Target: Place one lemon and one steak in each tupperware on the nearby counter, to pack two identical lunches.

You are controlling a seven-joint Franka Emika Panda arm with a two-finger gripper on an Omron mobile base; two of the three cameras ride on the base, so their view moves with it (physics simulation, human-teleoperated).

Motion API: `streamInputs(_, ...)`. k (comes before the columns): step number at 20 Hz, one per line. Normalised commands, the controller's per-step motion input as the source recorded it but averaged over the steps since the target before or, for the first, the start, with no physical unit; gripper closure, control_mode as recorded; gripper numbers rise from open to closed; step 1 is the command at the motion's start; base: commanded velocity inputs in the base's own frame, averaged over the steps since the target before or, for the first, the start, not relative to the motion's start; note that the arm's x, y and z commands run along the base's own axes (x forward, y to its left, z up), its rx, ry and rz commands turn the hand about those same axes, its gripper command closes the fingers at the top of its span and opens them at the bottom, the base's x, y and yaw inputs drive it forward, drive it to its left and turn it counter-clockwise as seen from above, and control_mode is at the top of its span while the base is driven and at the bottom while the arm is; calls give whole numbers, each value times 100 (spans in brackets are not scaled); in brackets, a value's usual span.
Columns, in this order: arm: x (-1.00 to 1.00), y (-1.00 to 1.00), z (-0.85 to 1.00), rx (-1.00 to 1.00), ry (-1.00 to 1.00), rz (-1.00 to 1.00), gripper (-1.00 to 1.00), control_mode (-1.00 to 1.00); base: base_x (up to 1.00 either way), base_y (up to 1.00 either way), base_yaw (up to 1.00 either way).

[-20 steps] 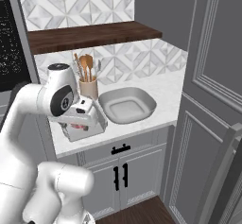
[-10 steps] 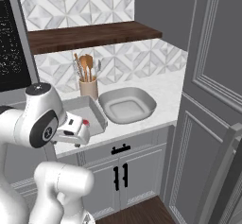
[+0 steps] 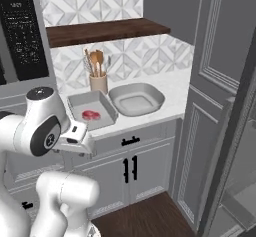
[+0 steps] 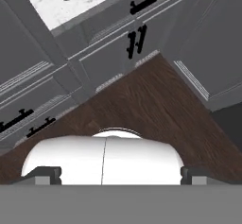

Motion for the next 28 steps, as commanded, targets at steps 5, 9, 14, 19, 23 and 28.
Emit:
streamInputs(5, 0, 0, 0, 0, 0, 0, -100, 100, -100, -6, -22)
streamInputs(9, 0, 0, 0, 0, 0, 0, -100, 100, -100, -28, -44)
streamInputs(14, 0, 0, 0, 0, 0, 0, -100, 100, -89, -38, -51)
streamInputs(19, 0, 0, 0, 0, 0, 0, -100, 100, -34, -69, -57)
streamInputs(23, 0, 0, 0, 0, 0, 0, -100, 100, 37, -46, -57)
streamInputs(28, 0, 0, 0, 0, 0, 0, -100, 100, 65, 17, -29)
